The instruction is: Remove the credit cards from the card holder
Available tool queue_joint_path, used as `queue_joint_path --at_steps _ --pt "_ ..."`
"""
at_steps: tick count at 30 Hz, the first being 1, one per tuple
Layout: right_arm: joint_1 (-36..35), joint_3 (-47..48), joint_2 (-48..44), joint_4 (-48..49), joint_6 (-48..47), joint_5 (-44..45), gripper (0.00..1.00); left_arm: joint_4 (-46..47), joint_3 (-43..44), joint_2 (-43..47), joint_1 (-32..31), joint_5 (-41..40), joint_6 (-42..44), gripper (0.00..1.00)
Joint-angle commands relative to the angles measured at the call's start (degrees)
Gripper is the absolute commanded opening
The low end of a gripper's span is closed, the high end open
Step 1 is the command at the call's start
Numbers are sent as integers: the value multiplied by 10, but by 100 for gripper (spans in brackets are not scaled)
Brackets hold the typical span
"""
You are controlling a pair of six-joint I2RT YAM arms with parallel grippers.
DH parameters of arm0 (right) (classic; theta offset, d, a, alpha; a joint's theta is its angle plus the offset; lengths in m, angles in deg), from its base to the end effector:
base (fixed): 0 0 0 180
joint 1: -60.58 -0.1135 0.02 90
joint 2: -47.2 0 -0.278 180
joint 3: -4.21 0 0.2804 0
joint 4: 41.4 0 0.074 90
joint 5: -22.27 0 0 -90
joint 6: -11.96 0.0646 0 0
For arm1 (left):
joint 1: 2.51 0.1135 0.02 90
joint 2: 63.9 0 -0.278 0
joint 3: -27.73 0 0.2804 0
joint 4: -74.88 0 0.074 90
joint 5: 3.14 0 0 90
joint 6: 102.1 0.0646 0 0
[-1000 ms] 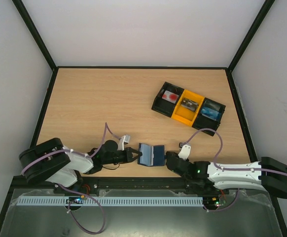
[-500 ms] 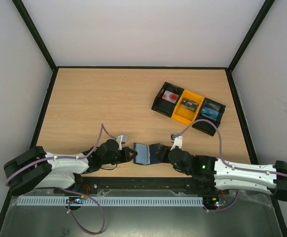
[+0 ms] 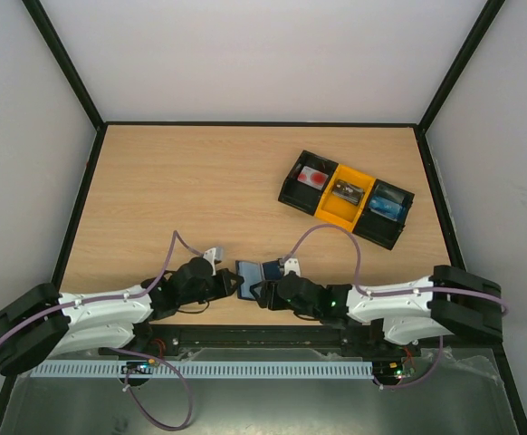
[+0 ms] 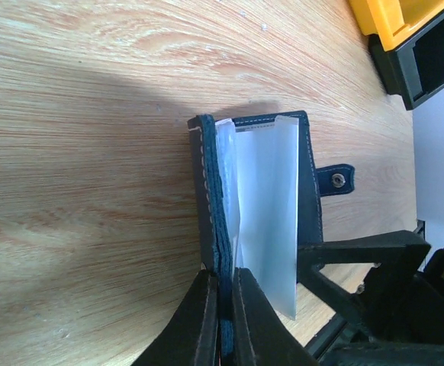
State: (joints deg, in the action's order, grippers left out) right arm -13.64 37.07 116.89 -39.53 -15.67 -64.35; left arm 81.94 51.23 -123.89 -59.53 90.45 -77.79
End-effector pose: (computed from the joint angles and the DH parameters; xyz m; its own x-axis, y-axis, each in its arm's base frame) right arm 0.0748 0.2506 0.1268 -0.9117 0.0260 -0.4100 -0.3014 0.6360 0.7104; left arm 0.1202 -0.1926 0.1194 -0.9001 -0.2837 -0.3305 0.1131 0.5805 -0.8064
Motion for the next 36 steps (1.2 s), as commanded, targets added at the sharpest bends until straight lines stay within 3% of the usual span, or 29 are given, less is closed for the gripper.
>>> queue_joint_path --at_steps 1,6,14,21,24,27,30,34,36 --pt "-3 -1 47 91 7 -21 70 -18 -1 -8 -3 -6 1 6" --pt "-3 -2 68 102 11 -3 67 -21 -1 -8 -3 -10 -2 11" --pt "-3 -41 48 111 28 33 53 15 -4 -4 -2 28 -16 20" --pt "-3 -50 23 45 49 97 25 7 0 10 -3 28 -17 3" --pt "-3 -60 6 40 50 103 14 7 -3 10 -3 31 -17 3" --pt "-3 -66 -11 34 51 108 10 18 -4 10 -3 39 -16 3" --pt "-3 -62 -28 24 42 100 19 18 -1 7 -3 45 -13 4" --pt "-3 -44 -36 39 4 60 51 12 3 3 -2 46 -8 6" --pt "-3 -32 -27 38 -7 49 61 14 4 -1 -3 46 -8 6"
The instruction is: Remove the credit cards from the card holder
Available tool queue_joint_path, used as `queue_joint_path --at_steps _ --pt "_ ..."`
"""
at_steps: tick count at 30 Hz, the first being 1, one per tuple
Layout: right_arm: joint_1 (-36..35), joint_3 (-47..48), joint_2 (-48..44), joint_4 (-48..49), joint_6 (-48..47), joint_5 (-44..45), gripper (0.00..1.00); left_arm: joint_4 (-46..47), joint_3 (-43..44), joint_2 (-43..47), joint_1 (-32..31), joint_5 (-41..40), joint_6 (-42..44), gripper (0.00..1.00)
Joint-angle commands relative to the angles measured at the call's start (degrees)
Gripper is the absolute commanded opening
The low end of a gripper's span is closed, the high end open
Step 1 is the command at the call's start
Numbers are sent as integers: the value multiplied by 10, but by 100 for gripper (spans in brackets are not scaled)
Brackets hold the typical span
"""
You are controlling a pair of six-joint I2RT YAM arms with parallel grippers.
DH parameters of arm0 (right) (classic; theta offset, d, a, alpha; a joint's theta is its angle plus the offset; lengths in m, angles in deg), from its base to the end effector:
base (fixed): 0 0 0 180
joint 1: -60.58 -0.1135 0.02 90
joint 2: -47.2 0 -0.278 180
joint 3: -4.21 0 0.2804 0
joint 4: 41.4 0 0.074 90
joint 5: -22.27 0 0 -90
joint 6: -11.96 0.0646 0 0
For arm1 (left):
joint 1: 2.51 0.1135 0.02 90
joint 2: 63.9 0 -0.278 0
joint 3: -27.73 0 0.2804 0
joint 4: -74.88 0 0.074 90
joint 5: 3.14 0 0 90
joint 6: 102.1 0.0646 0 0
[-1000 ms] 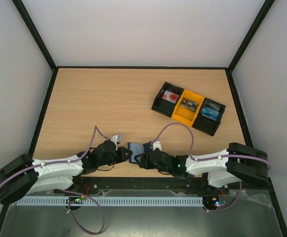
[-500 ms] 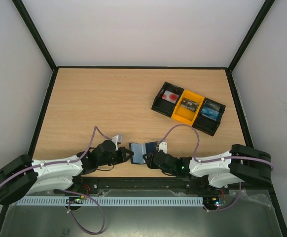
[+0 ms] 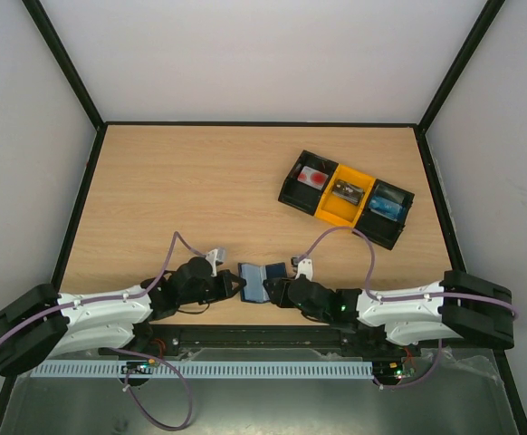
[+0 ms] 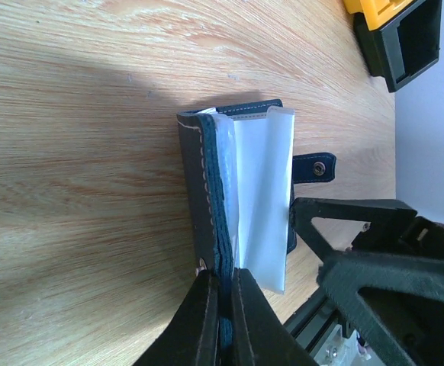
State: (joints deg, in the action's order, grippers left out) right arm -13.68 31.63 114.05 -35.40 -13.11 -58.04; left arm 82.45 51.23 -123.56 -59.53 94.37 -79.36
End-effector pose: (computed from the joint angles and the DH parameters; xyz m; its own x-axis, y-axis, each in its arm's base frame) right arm 0.0762 0.2302 0.1152 -0.8882 0.1400 -0.4376 -0.2505 0.6509 0.7166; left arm 0.1166 -0.1952 0.1219 -0.9253 -0.2538 -0.2817 0.1054 0.5416 -0.8340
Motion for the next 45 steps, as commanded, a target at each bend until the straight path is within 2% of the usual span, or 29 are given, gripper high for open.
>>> queue_joint_path --at_steps 1,5,10,15,21,31,38,45 --pt "-3 26 9 -3 -36 -17 64 10 5 -6 -3 7 8 5" --pt "-3 41 49 22 -42 -45 68 12 13 -17 -3 15 12 5" --pt "-3 51 96 56 -43 -76 73 0 23 -22 -3 18 18 10" --pt "-3 66 129 53 -45 -76 74 -4 24 -15 -3 21 19 11" --pt "-3 67 135 32 -37 -60 65 -18 24 3 -3 15 20 15" --pt "-3 47 124 26 -17 -43 48 -18 18 7 -2 15 19 3" --pt "-3 47 106 -10 -9 -15 50 -22 15 16 -2 10 17 3" --pt "-3 54 56 -127 18 45 50 -24 15 16 -3 8 17 3"
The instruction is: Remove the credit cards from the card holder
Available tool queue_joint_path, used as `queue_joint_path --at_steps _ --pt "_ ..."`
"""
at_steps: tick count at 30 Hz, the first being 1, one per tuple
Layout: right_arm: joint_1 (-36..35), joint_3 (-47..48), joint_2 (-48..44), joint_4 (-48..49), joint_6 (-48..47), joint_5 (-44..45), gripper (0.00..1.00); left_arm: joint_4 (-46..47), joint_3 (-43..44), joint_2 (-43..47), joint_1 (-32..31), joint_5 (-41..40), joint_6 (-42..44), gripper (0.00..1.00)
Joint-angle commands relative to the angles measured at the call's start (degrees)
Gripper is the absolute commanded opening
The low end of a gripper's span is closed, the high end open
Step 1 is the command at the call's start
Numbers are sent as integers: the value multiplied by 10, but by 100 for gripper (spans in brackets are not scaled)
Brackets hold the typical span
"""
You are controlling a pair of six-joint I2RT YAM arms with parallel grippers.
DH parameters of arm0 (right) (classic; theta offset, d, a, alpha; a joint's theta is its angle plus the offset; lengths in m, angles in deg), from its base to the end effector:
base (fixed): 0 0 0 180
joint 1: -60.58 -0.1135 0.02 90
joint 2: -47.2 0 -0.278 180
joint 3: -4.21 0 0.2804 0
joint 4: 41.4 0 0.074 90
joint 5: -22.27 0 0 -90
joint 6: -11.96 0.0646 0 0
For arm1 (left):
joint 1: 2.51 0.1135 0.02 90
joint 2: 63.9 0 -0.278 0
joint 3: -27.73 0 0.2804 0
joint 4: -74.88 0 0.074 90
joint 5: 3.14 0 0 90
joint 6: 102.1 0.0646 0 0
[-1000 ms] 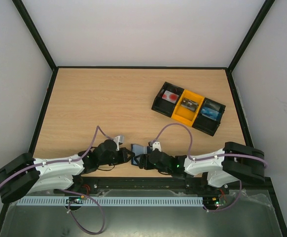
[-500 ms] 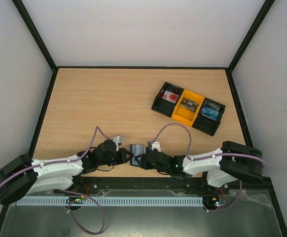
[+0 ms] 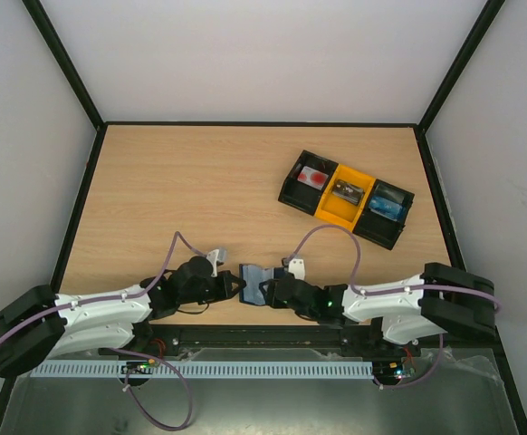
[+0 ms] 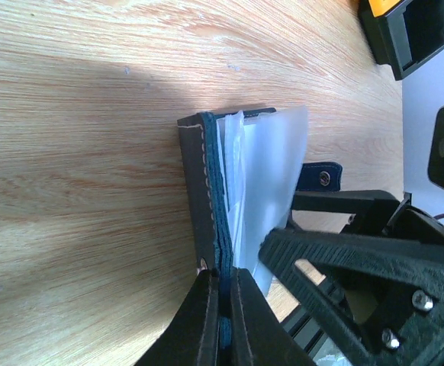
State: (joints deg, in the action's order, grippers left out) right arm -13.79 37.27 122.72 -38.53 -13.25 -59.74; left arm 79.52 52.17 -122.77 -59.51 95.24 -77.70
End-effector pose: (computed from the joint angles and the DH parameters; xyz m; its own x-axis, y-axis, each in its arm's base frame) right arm 0.0797 0.2515 0.1054 -0.9099 0.0733 -0.4084 -0.2386 0.7128 0.6595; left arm 0.1159 -0.1957 0.1244 -0.9301 -0.2220 -0.2926 0.1248 0.5582 -0.8202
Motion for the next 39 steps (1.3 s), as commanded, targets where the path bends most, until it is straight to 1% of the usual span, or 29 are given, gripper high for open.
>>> queue_joint_path --at_steps 1,5,9,10,13,16,20,25,31,34,39 --pt "-2 -3 -40 -109 22 70 50 5 6 8 -3 -1 0 3" --pt "-2 -11 -79 -152 34 98 50 5 7 9 -3 -1 -1 3" --pt "-2 1 -128 -186 30 94 49 3 8 13 -3 0 0 3" --pt "-2 3 -140 -187 23 94 51 2 8 14 -3 -2 0 3" --pt "-2 -5 -168 -150 -9 90 60 2 6 13 -3 -6 -3 3" --pt "-2 -3 -181 -115 -37 65 63 4 6 10 -3 -6 -4 3" --pt "-2 3 -159 -52 -58 11 63 6 6 12 -3 -6 -5 3" --pt "-3 27 -82 -16 -65 -43 67 10 7 8 -3 -4 -5 3" --pt "-9 45 -5 -1 -67 -58 70 9 6 12 -3 -3 -7 3" --pt "-10 42 12 9 -59 -57 68 8 4 13 -4 -4 -8 3" --pt "-10 33 13 10 -49 -44 60 11 2 11 -4 -3 -9 3"
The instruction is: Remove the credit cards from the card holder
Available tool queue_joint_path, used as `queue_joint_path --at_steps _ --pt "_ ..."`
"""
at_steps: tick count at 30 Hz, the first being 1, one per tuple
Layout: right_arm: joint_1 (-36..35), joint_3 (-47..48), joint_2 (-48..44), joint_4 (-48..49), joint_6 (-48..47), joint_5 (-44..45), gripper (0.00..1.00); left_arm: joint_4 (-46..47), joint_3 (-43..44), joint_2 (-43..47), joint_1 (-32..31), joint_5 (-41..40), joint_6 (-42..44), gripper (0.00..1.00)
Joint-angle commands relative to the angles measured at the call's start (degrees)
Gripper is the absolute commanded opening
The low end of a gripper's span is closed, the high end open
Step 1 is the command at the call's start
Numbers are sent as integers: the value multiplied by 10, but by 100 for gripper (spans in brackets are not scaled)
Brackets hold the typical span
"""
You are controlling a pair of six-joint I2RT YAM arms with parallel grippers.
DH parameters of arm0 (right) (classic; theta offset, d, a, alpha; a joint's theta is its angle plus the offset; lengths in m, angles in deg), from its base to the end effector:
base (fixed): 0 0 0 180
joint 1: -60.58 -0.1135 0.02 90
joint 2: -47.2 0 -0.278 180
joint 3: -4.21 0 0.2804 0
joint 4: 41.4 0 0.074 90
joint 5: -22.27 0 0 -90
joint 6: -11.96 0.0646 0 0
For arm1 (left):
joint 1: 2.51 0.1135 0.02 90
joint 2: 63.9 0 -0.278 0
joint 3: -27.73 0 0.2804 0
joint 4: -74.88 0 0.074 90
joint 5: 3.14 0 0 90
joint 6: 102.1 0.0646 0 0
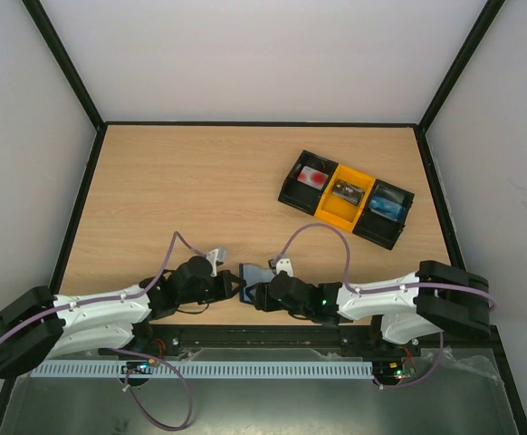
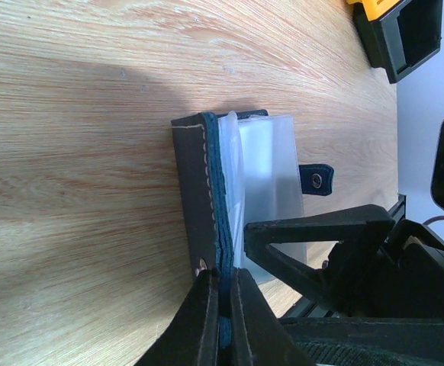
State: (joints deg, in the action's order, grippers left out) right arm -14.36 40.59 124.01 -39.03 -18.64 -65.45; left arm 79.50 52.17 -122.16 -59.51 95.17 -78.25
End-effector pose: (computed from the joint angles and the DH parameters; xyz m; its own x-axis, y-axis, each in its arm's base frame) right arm 0.0750 0.2688 0.1169 -0.9051 -0.0535 -0.4219 -0.3492 0.6600 0.6652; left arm 0.1159 -0.1955 0.1266 -0.9293 -0.2307 -0.2885 0.1203 0.5493 -0.8269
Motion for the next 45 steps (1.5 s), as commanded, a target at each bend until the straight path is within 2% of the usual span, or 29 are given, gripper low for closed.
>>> queue_joint_path --at_steps 1,5,11,18,32,45 --pt "-4 -3 0 15 6 16 58 11 2 5 -4 -2 -3 3" --pt "-4 -8 1 11 9 20 54 12 2 5 -4 -2 -3 3" --pt "-4 -10 -5 17 12 12 64 10 -2 11 -4 -5 -5 3" --pt "-4 -20 -15 33 20 7 65 7 -6 16 -4 -9 -7 3" --pt "-4 -31 -8 34 26 15 48 9 -4 13 -4 -14 -11 3" --pt "-4 -33 -27 -72 39 79 47 9 -3 13 -4 -13 -13 3"
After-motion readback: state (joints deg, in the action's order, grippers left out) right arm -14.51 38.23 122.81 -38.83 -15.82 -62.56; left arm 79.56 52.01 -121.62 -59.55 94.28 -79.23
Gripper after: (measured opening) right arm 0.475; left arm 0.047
